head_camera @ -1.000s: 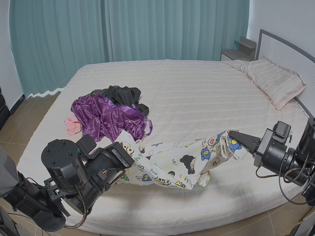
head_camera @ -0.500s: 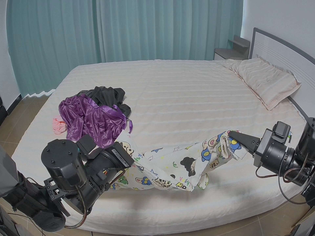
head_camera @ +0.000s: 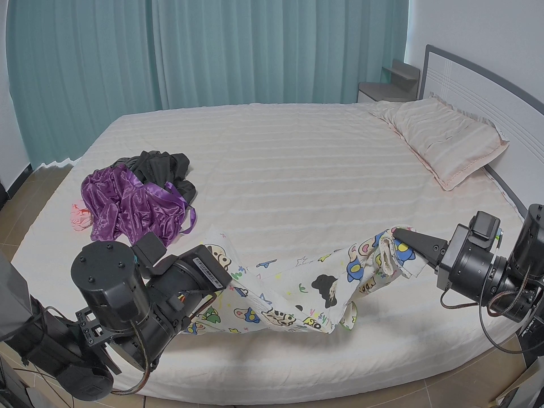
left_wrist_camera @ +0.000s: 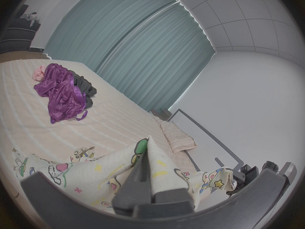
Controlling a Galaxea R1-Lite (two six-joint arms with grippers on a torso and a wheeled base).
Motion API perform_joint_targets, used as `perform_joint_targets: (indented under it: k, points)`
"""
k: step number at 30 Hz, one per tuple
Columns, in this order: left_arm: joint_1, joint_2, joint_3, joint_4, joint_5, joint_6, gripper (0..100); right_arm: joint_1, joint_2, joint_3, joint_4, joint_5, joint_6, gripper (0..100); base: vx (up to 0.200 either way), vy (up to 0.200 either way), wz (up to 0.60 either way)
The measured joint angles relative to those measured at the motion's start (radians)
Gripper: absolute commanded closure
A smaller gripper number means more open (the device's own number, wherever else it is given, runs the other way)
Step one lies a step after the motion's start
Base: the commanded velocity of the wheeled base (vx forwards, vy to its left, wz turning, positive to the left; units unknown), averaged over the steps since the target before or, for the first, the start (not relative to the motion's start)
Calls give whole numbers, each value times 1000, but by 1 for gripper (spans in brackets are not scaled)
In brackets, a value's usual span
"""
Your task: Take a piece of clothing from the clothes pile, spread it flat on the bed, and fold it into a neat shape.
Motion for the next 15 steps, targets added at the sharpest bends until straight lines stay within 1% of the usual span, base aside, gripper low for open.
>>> perform_joint_targets:
  k: [15]
  points:
    - [1,-1,-3,0,1,1,100,-1,-3,-3,-1,0,-3,100,0,-200,0]
